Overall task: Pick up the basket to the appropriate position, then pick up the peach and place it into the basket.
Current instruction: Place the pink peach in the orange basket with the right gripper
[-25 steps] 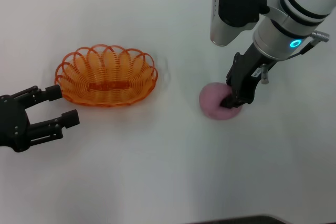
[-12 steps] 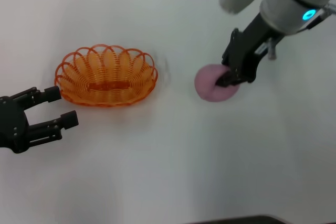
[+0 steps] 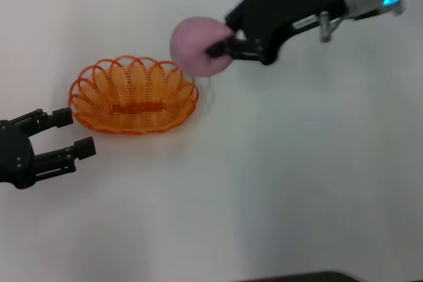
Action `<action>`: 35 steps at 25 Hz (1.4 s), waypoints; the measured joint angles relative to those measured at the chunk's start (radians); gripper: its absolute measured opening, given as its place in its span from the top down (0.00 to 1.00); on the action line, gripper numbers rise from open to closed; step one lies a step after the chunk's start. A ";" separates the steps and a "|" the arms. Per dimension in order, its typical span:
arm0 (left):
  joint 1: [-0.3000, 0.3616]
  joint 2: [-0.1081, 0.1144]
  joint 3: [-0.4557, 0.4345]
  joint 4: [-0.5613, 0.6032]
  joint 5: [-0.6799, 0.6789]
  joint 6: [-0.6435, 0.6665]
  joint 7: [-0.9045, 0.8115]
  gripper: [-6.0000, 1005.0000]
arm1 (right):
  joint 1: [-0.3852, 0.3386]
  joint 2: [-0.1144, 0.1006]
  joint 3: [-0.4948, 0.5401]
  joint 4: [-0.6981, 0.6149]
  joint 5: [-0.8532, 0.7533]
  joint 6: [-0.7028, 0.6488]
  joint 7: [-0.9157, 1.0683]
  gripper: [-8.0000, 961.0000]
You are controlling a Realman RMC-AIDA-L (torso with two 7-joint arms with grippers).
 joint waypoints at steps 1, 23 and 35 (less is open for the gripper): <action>-0.001 0.000 -0.004 0.000 0.000 -0.005 0.000 0.16 | -0.024 0.000 -0.021 0.060 0.072 0.054 -0.058 0.83; -0.010 0.001 -0.008 -0.012 0.003 -0.023 -0.011 0.16 | 0.090 0.028 -0.047 1.025 0.606 0.462 -1.006 0.93; -0.008 0.000 -0.010 -0.022 0.003 -0.023 -0.011 0.16 | 0.100 0.028 0.097 1.117 0.608 0.403 -1.100 0.92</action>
